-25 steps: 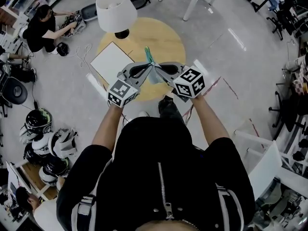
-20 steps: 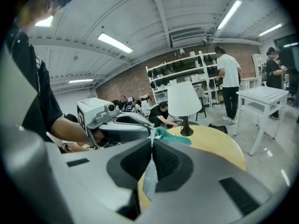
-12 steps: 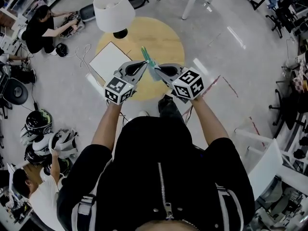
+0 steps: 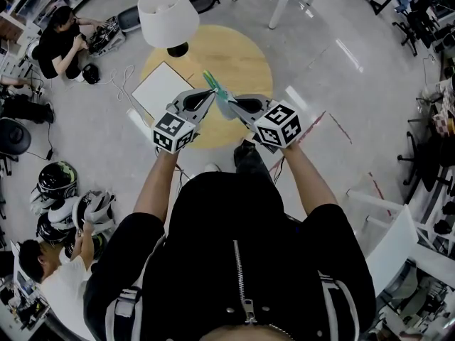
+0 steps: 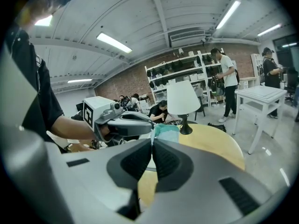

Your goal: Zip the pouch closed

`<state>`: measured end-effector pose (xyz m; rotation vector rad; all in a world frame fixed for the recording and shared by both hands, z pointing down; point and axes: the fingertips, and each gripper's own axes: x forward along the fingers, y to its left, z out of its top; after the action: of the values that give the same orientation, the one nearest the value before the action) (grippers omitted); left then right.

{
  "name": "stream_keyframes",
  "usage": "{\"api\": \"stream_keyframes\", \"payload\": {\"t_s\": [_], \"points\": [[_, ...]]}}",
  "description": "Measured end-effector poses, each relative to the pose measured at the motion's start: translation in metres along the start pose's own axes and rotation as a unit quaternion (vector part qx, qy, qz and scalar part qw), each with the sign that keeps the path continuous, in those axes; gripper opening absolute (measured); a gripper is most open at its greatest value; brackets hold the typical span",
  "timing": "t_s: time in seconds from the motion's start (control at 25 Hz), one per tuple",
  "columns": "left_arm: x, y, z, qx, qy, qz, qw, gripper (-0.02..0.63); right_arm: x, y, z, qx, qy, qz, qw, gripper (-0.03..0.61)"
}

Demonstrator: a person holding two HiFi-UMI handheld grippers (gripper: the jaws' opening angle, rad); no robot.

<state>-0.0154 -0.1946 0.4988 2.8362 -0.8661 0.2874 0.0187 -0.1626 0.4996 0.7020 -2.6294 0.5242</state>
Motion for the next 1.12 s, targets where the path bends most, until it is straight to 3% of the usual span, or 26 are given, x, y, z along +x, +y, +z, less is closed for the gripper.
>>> {"api": "stream_keyframes", "payload": {"t_s": [0.24,0.44,1.12], "points": [[0.003,-0.001,-0.003,-0.002,0.002,0.001,1.0,0.005,-0.002,-0.001,-0.002,-0.003,0.001,-0.002,1.0,0.013],[0.001,0.009,-0.007,-0.023,0.007,0.02,0.9995,0.005,-0.008,-0.003,-0.006,0.003,-0.002,-0.003,1.0,0.013],[-0.028,0.05,-0.017,-0.028,0.025,0.071,0.9968,0.005,-0.024,-0.01,-0.014,0.014,-0.004,-0.013,1.0,0.014]]}}
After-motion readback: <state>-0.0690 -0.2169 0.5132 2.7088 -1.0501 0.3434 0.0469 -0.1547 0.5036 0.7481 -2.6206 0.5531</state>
